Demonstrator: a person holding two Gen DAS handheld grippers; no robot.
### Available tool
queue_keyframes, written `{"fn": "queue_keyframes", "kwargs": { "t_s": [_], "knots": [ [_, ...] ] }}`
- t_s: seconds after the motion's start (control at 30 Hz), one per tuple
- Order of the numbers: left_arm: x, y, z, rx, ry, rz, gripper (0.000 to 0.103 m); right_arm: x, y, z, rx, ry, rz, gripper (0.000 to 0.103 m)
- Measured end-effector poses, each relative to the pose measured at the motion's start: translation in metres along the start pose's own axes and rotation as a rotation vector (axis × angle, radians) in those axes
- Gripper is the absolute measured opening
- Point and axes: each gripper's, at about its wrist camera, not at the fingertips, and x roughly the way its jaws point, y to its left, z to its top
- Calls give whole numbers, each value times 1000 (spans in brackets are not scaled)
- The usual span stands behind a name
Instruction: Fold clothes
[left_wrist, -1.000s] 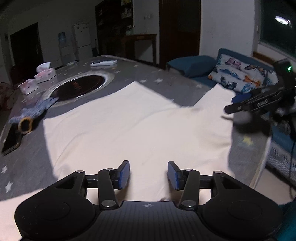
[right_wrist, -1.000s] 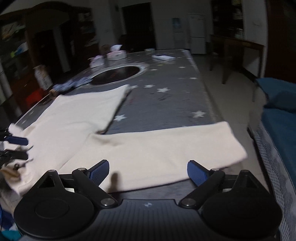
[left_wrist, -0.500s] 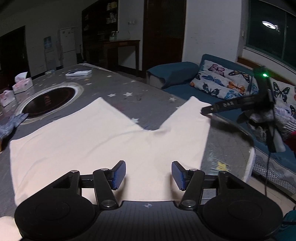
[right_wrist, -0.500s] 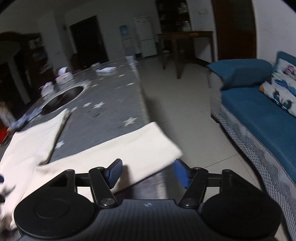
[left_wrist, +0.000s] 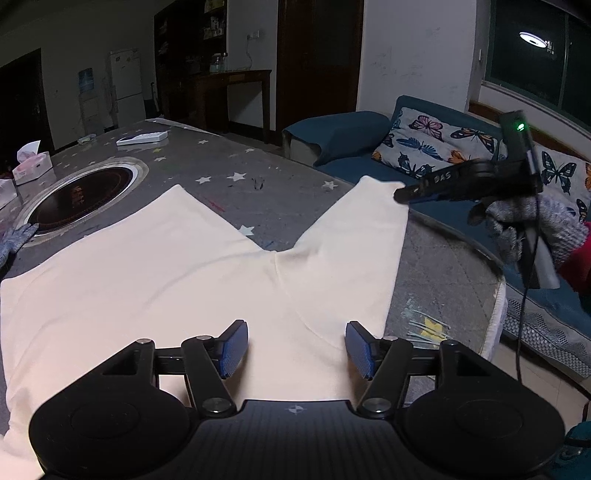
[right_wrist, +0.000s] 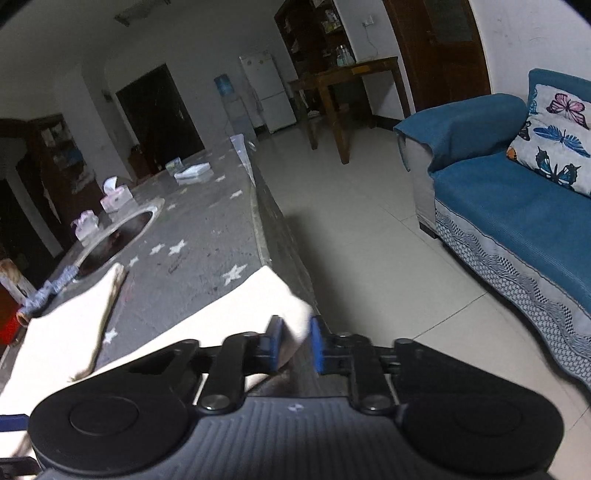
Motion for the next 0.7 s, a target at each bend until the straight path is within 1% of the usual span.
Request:
{"fn": "queue_keyframes", "kwargs": {
  "t_s": [0.1,0.2,0.33,0.43,0.53,0.7],
  "knots": [
    [4,-1,-1,3,8,5,65,-6,-2,2,17,-22,17,7],
    [7,0,-2,-1,17,9,67,-15,4,9,5,-52,41,7],
    [3,3,-4,-13,7,15,69,-30,22,22,-31,-94,89,6],
    [-2,7,-3,-21,-4,20,69,-41,36,31,-56,-123,121,6],
    [-3,11,-3,-22,-4,23,69,-50,46,35,-63,-136,155,5],
    [-6,11,-7,-27,-14,31,69,-60,78,46,-109,-160,239,5]
  ]
}}
